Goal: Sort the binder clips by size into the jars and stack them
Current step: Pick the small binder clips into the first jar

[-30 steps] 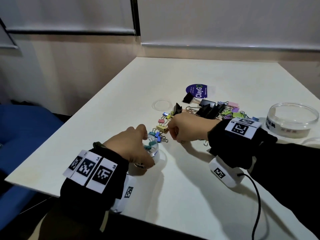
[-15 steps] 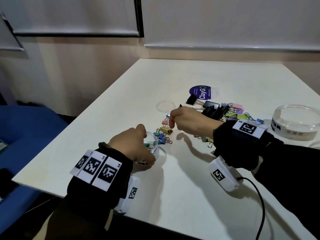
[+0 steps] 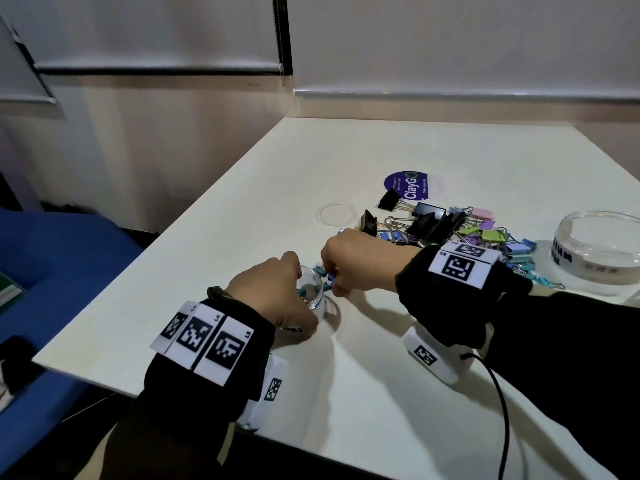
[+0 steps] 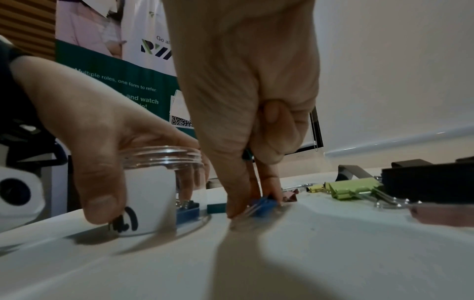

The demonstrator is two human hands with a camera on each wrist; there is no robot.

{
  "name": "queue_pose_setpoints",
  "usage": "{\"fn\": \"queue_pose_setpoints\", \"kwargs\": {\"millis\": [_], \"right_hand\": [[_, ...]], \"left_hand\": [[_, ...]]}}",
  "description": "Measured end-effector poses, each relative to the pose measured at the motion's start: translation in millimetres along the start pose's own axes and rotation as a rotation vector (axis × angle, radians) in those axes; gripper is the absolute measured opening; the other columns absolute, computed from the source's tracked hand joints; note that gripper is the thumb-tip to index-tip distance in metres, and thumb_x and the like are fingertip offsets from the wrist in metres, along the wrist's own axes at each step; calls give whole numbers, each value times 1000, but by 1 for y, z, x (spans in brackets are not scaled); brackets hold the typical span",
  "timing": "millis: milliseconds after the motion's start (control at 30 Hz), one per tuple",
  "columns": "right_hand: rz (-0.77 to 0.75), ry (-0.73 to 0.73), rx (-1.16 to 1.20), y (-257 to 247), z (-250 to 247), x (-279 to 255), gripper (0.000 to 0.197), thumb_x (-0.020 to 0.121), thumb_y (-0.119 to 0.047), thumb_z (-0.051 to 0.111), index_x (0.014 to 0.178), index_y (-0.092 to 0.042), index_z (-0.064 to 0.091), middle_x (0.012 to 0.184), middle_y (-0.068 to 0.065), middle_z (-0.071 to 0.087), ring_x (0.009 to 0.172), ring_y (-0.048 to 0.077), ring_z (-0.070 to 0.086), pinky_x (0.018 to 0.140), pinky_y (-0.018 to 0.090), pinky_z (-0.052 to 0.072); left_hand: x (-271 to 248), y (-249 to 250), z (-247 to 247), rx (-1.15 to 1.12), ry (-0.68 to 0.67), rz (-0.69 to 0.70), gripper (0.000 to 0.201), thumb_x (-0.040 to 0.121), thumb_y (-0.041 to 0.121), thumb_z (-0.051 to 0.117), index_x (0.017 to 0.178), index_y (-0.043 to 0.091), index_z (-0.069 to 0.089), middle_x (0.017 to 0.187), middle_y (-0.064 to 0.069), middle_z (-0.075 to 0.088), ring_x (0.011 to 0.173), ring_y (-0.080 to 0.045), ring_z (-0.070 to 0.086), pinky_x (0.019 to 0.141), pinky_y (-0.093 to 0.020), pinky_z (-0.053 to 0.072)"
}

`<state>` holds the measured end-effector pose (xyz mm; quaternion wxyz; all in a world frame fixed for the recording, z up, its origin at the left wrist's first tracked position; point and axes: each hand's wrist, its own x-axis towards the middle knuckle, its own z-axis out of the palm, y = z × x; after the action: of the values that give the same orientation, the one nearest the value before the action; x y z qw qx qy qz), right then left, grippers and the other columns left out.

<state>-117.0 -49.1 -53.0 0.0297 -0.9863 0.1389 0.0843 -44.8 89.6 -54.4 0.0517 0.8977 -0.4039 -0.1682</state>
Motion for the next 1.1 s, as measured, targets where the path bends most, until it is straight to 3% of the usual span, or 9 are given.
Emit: {"fn": "queue_pose_setpoints", "kwargs": {"millis": [133, 233, 333, 467, 633, 800, 900, 967, 1100], "right_hand": [[-31, 34, -1, 2, 3, 0, 19, 77, -7, 71, 96, -5, 67, 94, 12, 68, 88, 27, 62, 64, 27, 44], [-16, 110, 97, 7, -5, -7, 22, 80, -11, 71, 102, -10, 66, 95, 5, 64, 80, 16, 50, 65, 23, 35], [47, 188, 243, 22, -25, -26, 12, 85, -14, 68, 97, -14, 70, 83, -3, 60, 67, 8, 51, 57, 22, 37], [101, 139, 251, 48, -43, -60, 8, 88, -26, 66, 88, -21, 71, 76, -11, 62, 71, 9, 58, 58, 22, 40], [171, -27, 140, 66, -33, -97, 12, 82, -34, 72, 92, -29, 69, 67, -16, 49, 63, 0, 47, 53, 22, 32], [169, -21, 4, 63, -19, -105, 28, 75, -33, 77, 101, -29, 65, 69, -13, 48, 66, 4, 44, 53, 24, 32], [165, -27, -98, 57, -14, -100, 32, 75, -28, 77, 106, -28, 66, 74, -14, 46, 84, 14, 48, 55, 26, 32], [133, -56, -149, 54, -10, -96, 29, 73, -22, 77, 100, -27, 66, 71, -14, 44, 89, 16, 51, 56, 26, 34], [63, -55, -162, 57, -4, -92, 15, 76, -17, 68, 91, -20, 66, 83, -4, 62, 88, 20, 59, 54, 26, 37]], "left_hand": [[-1, 1, -1, -17, -20, 13, 72, 52, 34, 77, 114, 25, 41, 95, 7, 51, 86, -17, 60, 77, -34, 55], [-2, 1, -1, -38, -28, 26, 78, 50, 37, 79, 118, 26, 42, 102, 6, 51, 90, -17, 59, 80, -36, 55], [-2, 2, -2, -75, -34, 71, 83, 52, 38, 83, 124, 27, 41, 109, 6, 49, 93, -14, 57, 81, -34, 54], [-1, 9, -2, -61, -27, 127, 83, 56, 37, 84, 125, 26, 40, 111, 6, 50, 94, -14, 56, 81, -32, 52], [0, 20, 1, -67, -40, 210, 78, 57, 38, 85, 119, 27, 39, 110, 6, 55, 87, -12, 57, 73, -27, 49], [-1, 18, -3, -136, -85, 250, 79, 61, 40, 86, 123, 29, 39, 114, 7, 55, 87, -8, 55, 66, -23, 41], [-3, 17, -3, -143, -83, 248, 78, 60, 38, 86, 123, 28, 40, 115, 7, 55, 90, -11, 55, 69, -25, 41], [-3, 18, -3, -131, -78, 251, 78, 60, 38, 87, 123, 28, 41, 115, 6, 55, 90, -12, 55, 70, -25, 41], [-4, 19, -3, -139, -90, 263, 78, 60, 37, 88, 123, 29, 42, 114, 4, 56, 90, -13, 55, 70, -25, 41]]}}
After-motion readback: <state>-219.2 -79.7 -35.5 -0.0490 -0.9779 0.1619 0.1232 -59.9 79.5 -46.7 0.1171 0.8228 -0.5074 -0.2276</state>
